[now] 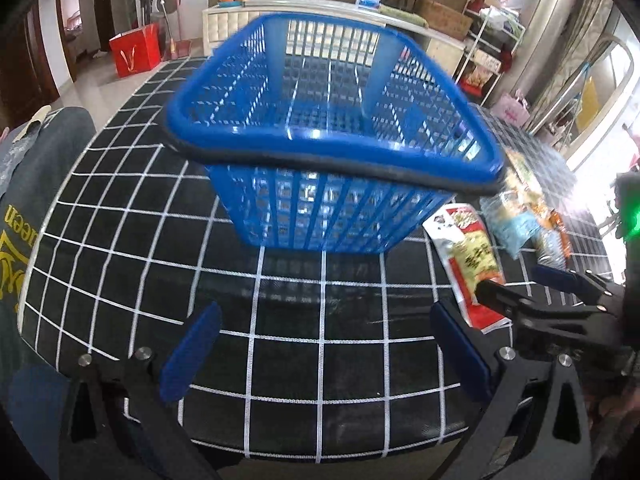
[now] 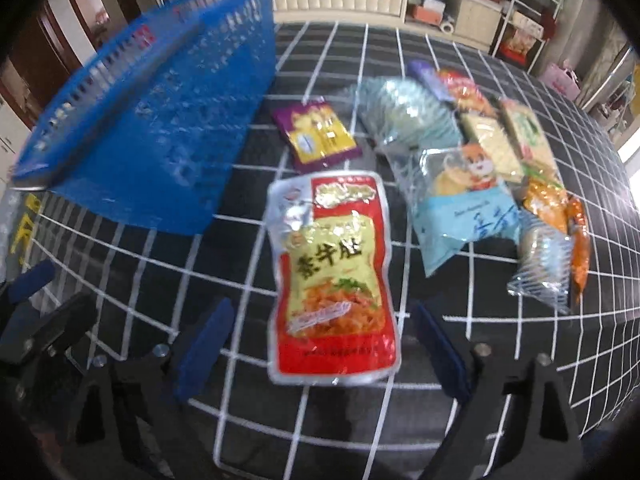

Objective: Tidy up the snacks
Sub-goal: 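Reach the right tool to the red-and-yellow pouch and close on it, then grasp the blue Dan Huang Su pastry bag with the left tool while the right tool holds the pouch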

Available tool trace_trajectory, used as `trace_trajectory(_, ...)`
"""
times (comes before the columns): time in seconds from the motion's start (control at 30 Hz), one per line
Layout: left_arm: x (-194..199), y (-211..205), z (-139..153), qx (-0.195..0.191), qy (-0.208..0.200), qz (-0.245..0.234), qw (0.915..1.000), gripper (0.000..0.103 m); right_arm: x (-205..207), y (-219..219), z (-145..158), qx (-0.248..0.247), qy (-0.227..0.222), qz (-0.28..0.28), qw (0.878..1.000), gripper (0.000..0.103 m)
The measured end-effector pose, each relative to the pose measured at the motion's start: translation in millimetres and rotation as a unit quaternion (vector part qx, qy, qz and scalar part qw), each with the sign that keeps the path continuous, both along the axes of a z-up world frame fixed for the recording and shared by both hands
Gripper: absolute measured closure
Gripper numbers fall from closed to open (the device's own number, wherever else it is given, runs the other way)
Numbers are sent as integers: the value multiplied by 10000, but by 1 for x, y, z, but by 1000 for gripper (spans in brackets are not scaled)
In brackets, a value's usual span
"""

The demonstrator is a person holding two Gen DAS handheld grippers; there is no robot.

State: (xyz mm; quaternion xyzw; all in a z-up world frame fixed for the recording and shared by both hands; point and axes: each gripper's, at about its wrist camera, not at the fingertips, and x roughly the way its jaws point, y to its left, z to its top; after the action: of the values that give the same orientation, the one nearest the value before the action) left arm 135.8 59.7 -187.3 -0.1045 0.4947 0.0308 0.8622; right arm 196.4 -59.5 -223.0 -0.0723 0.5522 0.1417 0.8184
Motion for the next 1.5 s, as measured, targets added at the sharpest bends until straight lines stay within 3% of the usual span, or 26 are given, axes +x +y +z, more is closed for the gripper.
trace_trajectory(0.17, 10, -4, -17, -45, 103, -16, 9999, 0, 13, 8, -15, -239, 18, 52, 9997, 11)
trace_trajectory(0.33, 14, -2, -26, -55, 179, 37, 9998, 0, 17, 12, -23, -258, -87, 192, 9994, 21)
trace_trajectory(0.47, 13, 3, -29, -73, 181, 78, 9998, 0, 7, 18, -20, -203, -250, 417, 9986, 52)
trace_trajectory(0.57, 11, 0, -29, 1, 169, 40, 9998, 0, -3, 17, -17, -176, -201, 570, 9980, 60)
trace_trajectory(0.77, 2, -10, -20, 122, 112, 12, 9999, 0, -22, -12, -1, 288, -161, 364, 9988, 62)
trace_trajectory(1.03, 1, -46, 9, 7, -107, -385, 9992, 0, -50, -83, 57, 638, -588, -125, 9962, 62)
trace_trajectory(1.33, 43, -119, 48, 272, -442, -1291, 9903, 0, -34, -150, 86, 725, -932, -725, 9904, 62)
trace_trajectory(1.5, 78, -160, 44, 130, -164, -1511, 9883, 0, -12, -174, 85, 714, -1056, -961, 9872, 62)
